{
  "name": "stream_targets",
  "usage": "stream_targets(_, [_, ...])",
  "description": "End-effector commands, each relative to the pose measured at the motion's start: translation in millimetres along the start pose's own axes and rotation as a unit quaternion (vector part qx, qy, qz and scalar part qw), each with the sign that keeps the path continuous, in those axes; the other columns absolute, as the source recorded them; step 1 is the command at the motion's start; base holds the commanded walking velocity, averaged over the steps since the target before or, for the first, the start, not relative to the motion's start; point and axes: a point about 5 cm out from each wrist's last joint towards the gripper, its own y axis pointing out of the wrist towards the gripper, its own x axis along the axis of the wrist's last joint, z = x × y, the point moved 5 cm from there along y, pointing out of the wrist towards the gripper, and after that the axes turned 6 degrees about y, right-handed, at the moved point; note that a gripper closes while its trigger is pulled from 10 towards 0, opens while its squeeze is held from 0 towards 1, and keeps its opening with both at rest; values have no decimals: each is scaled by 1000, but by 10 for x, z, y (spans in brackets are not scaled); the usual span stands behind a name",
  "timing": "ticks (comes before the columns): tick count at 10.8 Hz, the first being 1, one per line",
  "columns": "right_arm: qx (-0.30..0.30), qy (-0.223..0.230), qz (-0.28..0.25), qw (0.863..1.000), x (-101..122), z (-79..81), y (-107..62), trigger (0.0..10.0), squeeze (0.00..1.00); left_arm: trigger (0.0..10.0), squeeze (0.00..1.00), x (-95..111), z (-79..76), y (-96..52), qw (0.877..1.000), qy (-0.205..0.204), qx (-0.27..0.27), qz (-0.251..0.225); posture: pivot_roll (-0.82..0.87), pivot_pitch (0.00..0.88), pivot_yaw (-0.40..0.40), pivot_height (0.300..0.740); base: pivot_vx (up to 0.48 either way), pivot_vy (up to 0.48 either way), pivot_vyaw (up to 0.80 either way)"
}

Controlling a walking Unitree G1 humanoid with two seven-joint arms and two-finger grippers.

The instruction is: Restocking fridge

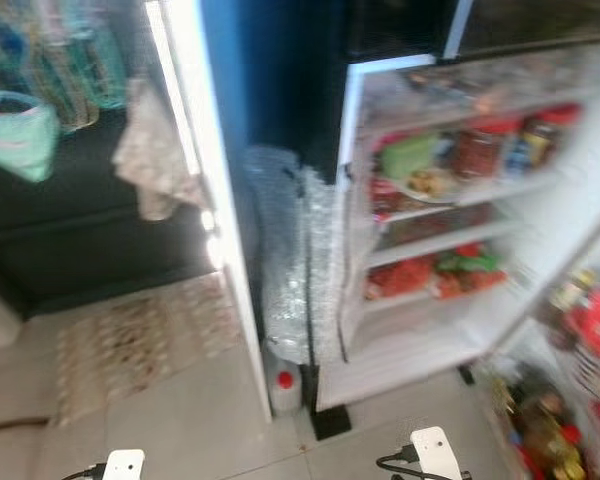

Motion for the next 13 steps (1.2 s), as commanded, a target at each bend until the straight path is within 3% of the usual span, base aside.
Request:
stream_targets(1, [5, 0, 5, 1000, -29, 42, 2, 10000, 0, 10000, 0, -58, 18, -9, 1000, 10, -1, 11, 20, 0, 28, 740, 0, 0, -788])
stream_targets(4, [6, 1, 5, 1000, -32, 52, 3, 10000, 0, 10000, 0, -57, 24, -10, 1000, 18, -1, 12, 17, 0, 34, 740, 0, 320, -788])
stream_targets(13, [3, 8, 2, 1000, -12, 57, 7, 10000, 0, 10000, 0, -30, 41, -7, 999, 32, -2, 11, 19, 0, 36, 740, 0, 0, -785])
